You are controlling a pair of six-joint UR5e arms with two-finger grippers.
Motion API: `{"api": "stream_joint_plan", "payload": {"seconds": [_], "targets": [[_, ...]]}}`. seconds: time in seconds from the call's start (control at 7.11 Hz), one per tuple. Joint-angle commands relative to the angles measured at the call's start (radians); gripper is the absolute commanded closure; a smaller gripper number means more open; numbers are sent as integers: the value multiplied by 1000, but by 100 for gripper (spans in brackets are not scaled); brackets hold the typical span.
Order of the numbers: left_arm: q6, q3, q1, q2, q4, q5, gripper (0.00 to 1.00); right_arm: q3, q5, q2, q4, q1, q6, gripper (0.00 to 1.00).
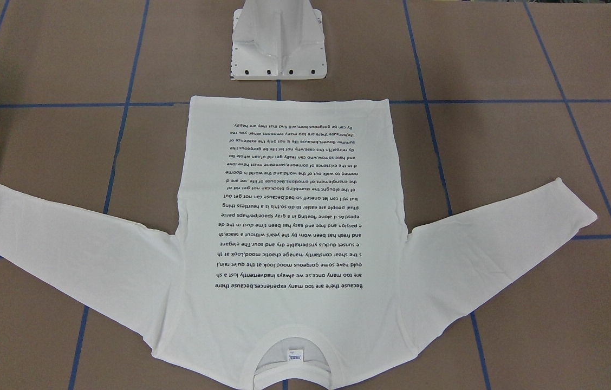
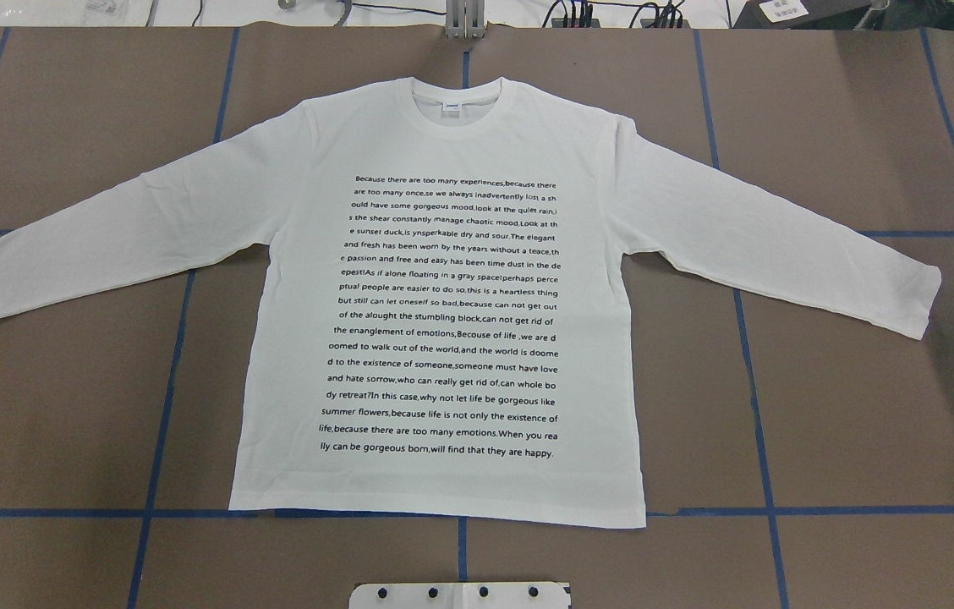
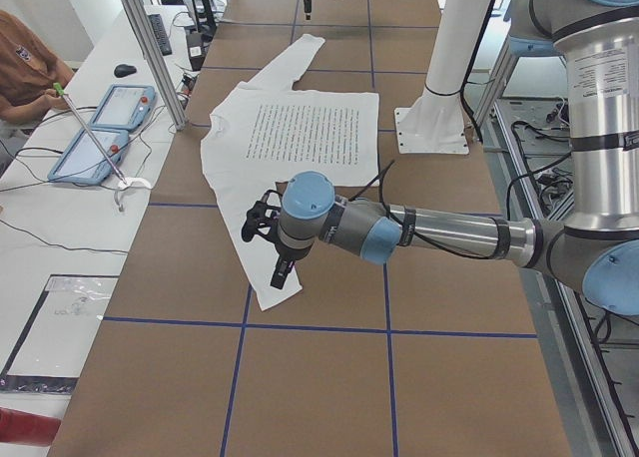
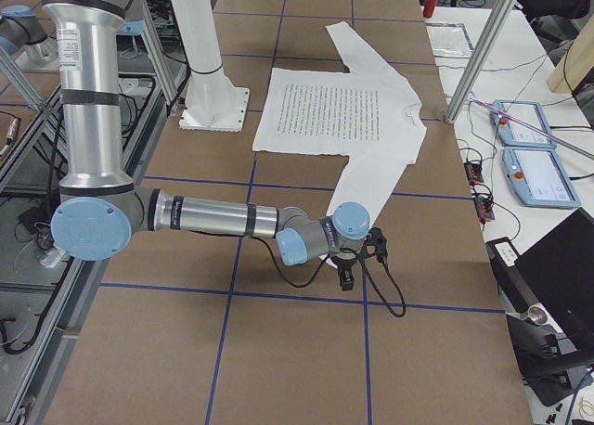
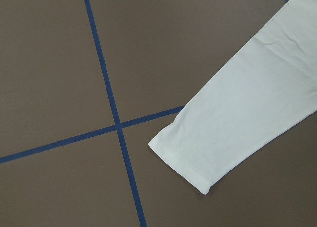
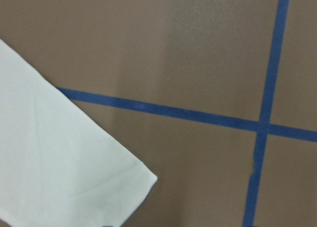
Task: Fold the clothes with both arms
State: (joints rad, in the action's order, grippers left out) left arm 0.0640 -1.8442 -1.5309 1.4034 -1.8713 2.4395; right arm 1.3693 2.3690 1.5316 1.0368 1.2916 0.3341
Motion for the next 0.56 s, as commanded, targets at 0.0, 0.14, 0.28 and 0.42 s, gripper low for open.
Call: {"api": "stream_joint_plan", "payload": {"seconds": [0.0, 0.14, 0.28, 0.42], "targets": [[11, 3, 0, 2, 0, 16, 0, -56, -4, -34, -55, -67, 126, 8], [11, 2, 0, 2, 0, 16, 0, -61, -4, -39, -55, -77, 126, 8], [10, 3, 0, 2, 0, 16, 0, -71, -5, -50, -55, -84, 126, 8], [10, 3, 0, 3, 0, 16, 0, -96, -4, -68, -55, -95, 128, 8]]}}
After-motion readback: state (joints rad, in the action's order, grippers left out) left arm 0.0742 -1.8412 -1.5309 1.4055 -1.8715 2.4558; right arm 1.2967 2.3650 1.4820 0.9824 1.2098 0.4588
